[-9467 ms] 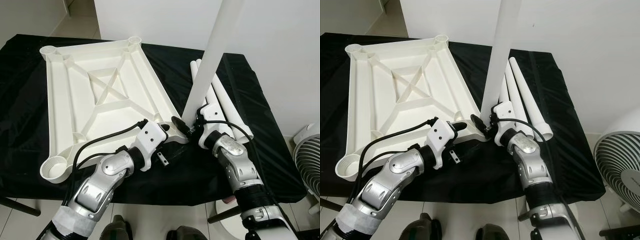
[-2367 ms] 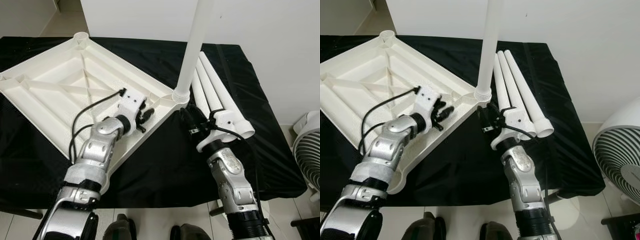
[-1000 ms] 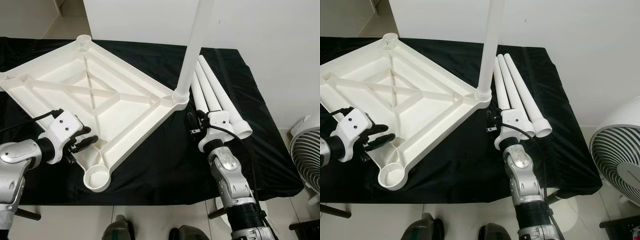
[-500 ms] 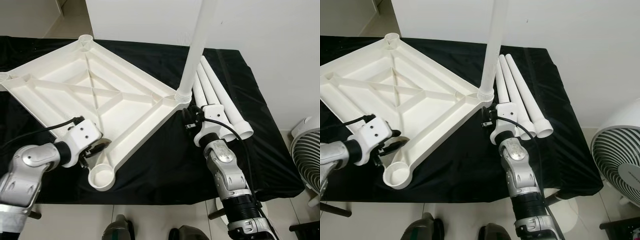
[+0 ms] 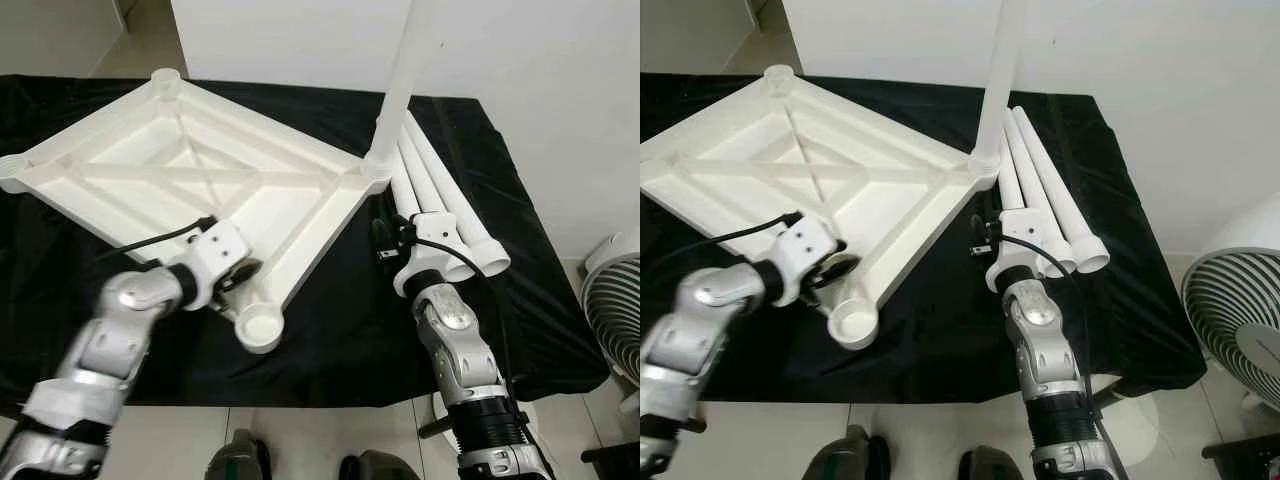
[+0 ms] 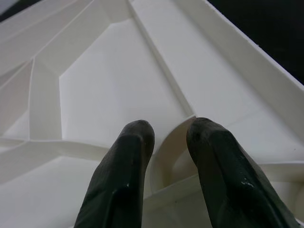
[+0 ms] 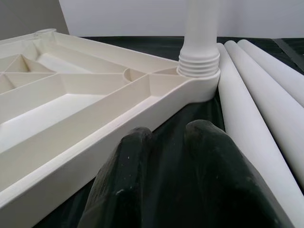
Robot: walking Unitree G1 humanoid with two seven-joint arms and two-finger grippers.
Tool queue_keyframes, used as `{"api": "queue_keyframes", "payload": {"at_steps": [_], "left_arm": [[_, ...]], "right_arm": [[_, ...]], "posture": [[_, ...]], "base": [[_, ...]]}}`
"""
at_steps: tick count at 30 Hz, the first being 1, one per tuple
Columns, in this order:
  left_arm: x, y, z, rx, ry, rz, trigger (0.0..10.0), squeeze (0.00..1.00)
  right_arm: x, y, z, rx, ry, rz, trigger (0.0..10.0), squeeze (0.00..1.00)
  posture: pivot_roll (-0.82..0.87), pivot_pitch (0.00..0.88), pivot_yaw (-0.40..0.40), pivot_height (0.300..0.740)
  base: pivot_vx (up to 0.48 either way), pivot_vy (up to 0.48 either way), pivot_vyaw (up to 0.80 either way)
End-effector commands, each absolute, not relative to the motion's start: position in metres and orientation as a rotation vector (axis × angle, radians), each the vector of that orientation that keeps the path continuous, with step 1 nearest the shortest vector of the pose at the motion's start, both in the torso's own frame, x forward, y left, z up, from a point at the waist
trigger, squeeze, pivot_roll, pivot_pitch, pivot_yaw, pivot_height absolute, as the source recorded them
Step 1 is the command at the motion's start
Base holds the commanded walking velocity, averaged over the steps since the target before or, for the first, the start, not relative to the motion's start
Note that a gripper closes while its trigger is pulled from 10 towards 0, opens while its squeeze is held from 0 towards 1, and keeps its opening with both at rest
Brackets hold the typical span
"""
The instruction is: Building children table
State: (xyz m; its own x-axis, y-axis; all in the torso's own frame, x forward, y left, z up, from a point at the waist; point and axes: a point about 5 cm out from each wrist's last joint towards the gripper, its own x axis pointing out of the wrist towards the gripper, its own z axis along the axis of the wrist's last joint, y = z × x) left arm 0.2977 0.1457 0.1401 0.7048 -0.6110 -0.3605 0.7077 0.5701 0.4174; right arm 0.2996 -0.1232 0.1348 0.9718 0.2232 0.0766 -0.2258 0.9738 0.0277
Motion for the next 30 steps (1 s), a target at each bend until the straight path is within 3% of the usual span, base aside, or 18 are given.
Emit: {"api": "queue_keyframes", "payload": {"at_steps": [1,6,19,30], "left_arm": [[0.297,0.145,0.12,0.571,0.256,-0.721,10.0,0.0],[0.313,0.129,0.123,0.527,0.194,-0.624,10.0,0.0],[0.331,0.104,0.131,0.467,0.143,-0.562,10.0,0.0],[0.309,0.092,0.175,0.399,-0.082,-0.81,10.0,0.0]], "right_arm": [[0.298,-0.125,0.134,0.051,-0.063,0.223,10.0,0.0],[0.296,-0.121,0.136,0.049,-0.079,0.271,10.0,0.0],[0.292,-0.119,0.14,0.061,-0.103,0.31,10.0,0.0],[0.288,-0.123,0.144,0.104,-0.151,0.34,10.0,0.0]], "posture": [[-0.09,0.095,-0.013,0.74],[-0.09,0.1,-0.025,0.74],[-0.1,0.099,-0.025,0.74],[-0.07,0.091,-0.014,0.74]], "base": [[0.0,0.0,0.0],[0.0,0.0,0.0],[0.0,0.0,0.0],[0.0,0.0,0.0]]}}
